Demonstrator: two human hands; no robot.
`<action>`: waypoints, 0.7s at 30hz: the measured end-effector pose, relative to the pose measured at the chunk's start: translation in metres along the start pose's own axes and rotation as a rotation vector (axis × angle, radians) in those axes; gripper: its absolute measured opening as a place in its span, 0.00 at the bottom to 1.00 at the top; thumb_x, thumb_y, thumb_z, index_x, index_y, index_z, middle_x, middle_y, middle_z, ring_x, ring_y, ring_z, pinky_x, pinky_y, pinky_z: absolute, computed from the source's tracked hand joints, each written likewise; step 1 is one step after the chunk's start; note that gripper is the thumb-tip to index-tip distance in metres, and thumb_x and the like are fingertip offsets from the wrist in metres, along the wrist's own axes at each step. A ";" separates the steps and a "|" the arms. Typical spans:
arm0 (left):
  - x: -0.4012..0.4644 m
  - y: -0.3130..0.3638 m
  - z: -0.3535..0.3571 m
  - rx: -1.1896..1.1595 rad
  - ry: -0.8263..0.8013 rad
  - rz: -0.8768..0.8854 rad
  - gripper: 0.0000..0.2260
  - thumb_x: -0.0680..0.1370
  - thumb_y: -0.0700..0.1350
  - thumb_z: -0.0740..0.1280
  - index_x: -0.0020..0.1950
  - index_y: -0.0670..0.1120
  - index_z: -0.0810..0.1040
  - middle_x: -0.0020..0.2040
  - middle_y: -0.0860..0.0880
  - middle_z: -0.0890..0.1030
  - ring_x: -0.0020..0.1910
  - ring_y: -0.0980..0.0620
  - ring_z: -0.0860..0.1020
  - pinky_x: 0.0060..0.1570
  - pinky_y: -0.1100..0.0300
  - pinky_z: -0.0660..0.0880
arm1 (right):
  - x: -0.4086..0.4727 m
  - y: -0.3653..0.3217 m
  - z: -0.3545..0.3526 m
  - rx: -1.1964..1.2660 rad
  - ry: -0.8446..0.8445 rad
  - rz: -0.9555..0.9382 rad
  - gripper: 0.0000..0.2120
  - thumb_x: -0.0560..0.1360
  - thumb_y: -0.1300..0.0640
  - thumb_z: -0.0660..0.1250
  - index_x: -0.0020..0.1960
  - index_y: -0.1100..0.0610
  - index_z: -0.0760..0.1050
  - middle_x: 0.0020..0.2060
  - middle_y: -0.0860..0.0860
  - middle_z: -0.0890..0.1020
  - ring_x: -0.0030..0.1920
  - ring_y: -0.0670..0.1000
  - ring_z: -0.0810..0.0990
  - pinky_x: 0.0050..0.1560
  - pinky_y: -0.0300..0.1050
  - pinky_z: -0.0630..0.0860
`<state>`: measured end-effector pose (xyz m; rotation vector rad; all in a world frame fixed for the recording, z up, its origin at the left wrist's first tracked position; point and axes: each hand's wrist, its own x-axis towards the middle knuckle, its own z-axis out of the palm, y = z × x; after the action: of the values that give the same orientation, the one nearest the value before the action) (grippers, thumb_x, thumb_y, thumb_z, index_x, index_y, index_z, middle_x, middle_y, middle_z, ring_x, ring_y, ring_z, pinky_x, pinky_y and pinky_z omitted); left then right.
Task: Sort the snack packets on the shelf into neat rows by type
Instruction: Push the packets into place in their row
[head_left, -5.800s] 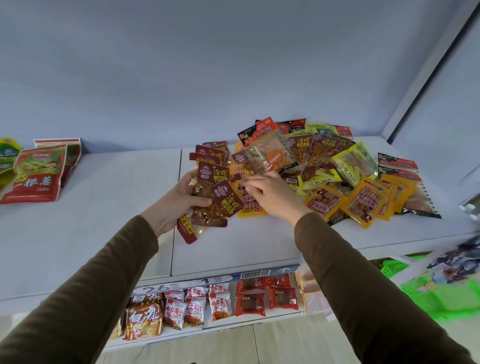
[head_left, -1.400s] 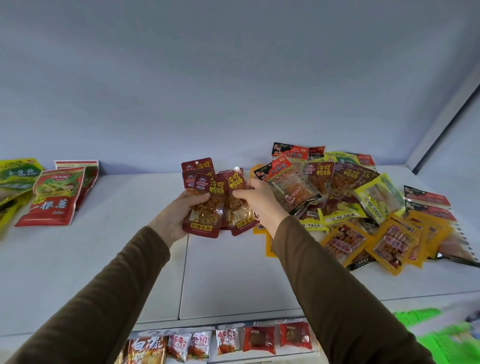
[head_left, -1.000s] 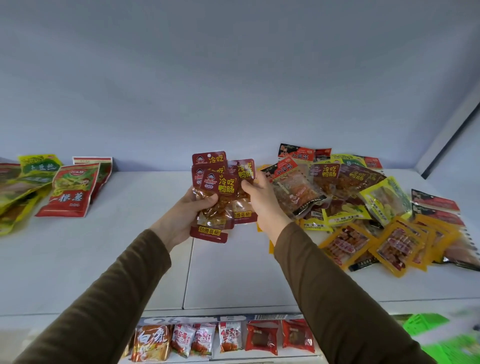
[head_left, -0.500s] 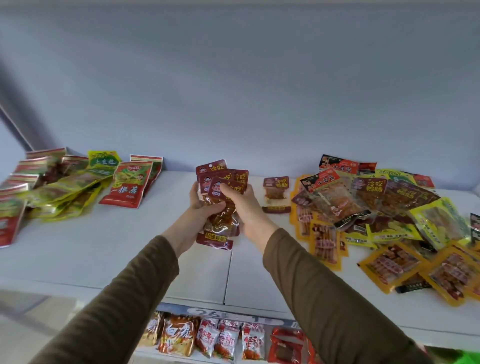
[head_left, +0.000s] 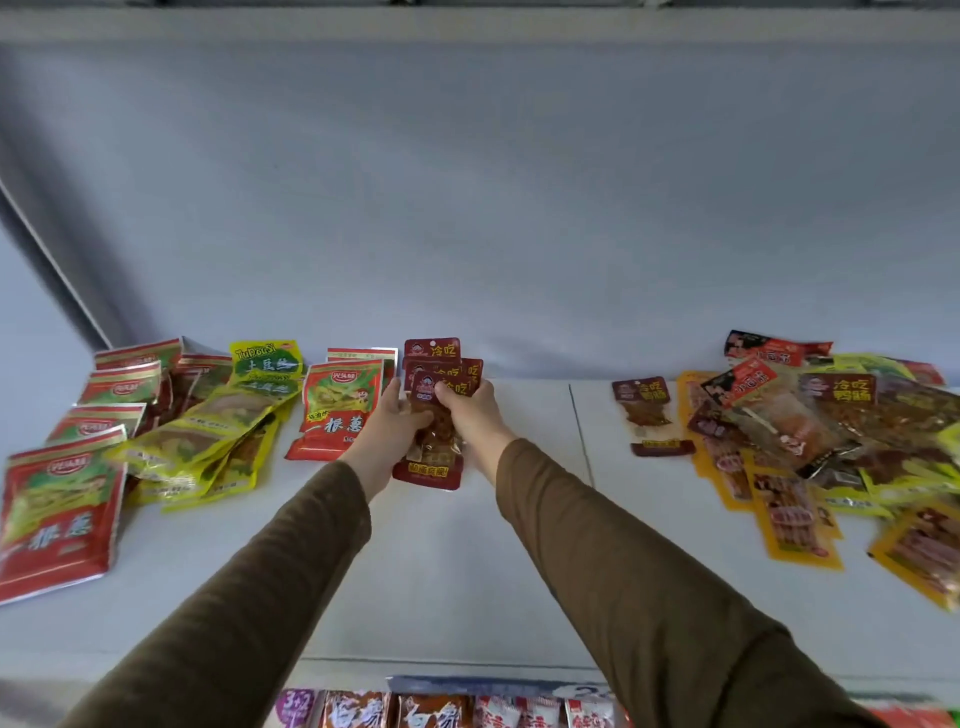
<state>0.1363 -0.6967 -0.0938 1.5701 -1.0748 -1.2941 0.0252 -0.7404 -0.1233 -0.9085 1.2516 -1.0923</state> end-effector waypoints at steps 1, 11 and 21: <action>0.004 -0.001 -0.001 0.010 0.004 0.001 0.29 0.83 0.42 0.66 0.81 0.55 0.58 0.52 0.54 0.80 0.50 0.50 0.82 0.46 0.53 0.79 | 0.004 0.002 0.003 -0.009 0.001 0.006 0.21 0.78 0.53 0.69 0.67 0.52 0.65 0.58 0.52 0.81 0.57 0.54 0.82 0.63 0.58 0.79; 0.041 -0.005 -0.012 0.342 0.078 0.081 0.25 0.82 0.47 0.67 0.76 0.51 0.61 0.59 0.47 0.81 0.53 0.47 0.82 0.60 0.48 0.79 | 0.050 0.027 0.020 -0.513 0.141 -0.091 0.29 0.76 0.46 0.69 0.74 0.45 0.63 0.62 0.50 0.79 0.64 0.57 0.77 0.64 0.61 0.77; 0.042 -0.007 -0.017 0.239 -0.062 0.045 0.22 0.83 0.45 0.66 0.75 0.54 0.62 0.54 0.51 0.80 0.49 0.52 0.81 0.39 0.63 0.75 | 0.014 0.019 0.025 -0.262 0.082 -0.102 0.25 0.84 0.52 0.60 0.79 0.45 0.58 0.65 0.49 0.78 0.62 0.53 0.80 0.62 0.53 0.78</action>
<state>0.1586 -0.7335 -0.1104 1.6777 -1.3368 -1.2259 0.0527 -0.7504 -0.1425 -1.1455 1.4527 -1.0693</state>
